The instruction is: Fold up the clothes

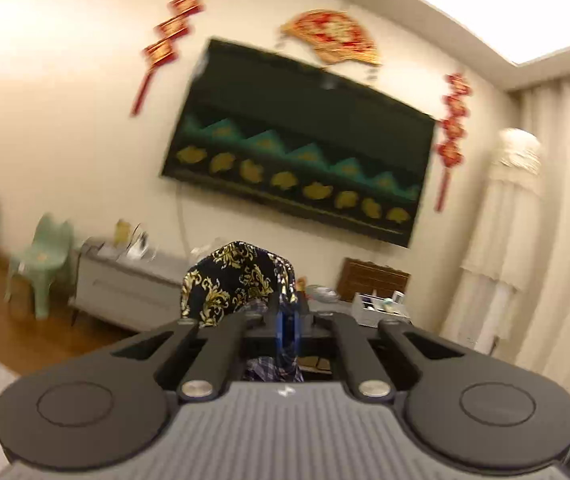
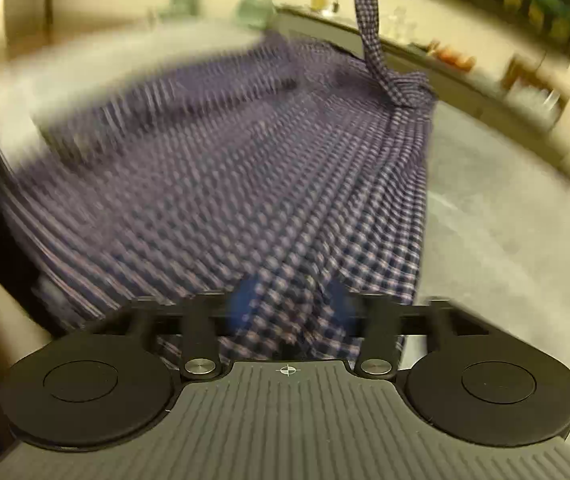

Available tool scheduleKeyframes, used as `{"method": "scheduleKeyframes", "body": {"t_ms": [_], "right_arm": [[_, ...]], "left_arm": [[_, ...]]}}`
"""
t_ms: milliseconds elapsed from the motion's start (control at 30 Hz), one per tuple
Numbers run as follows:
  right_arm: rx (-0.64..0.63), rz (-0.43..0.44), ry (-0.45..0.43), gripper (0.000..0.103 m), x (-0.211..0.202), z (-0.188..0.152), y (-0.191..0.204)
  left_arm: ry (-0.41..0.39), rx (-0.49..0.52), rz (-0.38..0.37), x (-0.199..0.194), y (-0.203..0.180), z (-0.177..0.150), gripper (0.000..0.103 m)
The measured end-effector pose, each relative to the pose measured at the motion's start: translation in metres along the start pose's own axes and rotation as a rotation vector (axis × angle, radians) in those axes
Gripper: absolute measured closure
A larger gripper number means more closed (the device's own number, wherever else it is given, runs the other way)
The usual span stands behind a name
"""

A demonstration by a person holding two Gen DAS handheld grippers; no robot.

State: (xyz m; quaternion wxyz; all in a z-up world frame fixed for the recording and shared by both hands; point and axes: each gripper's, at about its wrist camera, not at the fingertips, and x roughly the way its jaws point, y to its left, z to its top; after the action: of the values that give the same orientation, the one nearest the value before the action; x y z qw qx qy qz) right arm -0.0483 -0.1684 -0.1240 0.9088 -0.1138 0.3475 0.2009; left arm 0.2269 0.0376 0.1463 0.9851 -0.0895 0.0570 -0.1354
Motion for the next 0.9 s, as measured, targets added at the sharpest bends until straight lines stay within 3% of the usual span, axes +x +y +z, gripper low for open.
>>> {"method": "scheduleKeyframes", "body": {"t_ms": [100, 167, 233, 300, 400, 433, 567, 667, 900], "right_arm": [[0.249, 0.163, -0.114, 0.045, -0.026, 0.02, -0.062], [0.426, 0.249, -0.181, 0.043, -0.034, 0.029, -0.107], [0.605, 0.303, -0.223, 0.043, -0.021, 0.023, -0.147], [0.817, 0.384, -0.248, 0.041, 0.004, 0.0, -0.177], [1.106, 0.502, -0.203, 0.041, 0.043, -0.046, -0.196], [1.146, 0.497, -0.161, 0.041, 0.051, -0.054, -0.197], [1.187, 0.526, -0.148, 0.04, 0.054, -0.062, -0.201], [1.211, 0.519, -0.184, 0.035, 0.052, -0.064, -0.204], [1.266, 0.592, -0.289, 0.024, 0.052, -0.062, -0.202]], "left_arm": [[-0.031, 0.22, -0.155, -0.027, -0.037, -0.016, 0.098], [-0.053, 0.379, -0.327, -0.062, -0.076, -0.042, 0.098], [-0.056, 0.541, -0.507, -0.107, -0.11, -0.088, 0.098], [0.006, 0.67, -0.608, -0.135, -0.134, -0.142, 0.098], [0.101, 0.799, -0.665, -0.154, -0.15, -0.206, 0.098], [0.117, 0.821, -0.677, -0.157, -0.152, -0.216, 0.098], [0.184, 0.909, -0.726, -0.168, -0.162, -0.258, 0.098], [0.195, 0.954, -0.741, -0.17, -0.162, -0.267, 0.098], [0.179, 1.031, -0.755, -0.19, -0.161, -0.291, 0.098]]}}
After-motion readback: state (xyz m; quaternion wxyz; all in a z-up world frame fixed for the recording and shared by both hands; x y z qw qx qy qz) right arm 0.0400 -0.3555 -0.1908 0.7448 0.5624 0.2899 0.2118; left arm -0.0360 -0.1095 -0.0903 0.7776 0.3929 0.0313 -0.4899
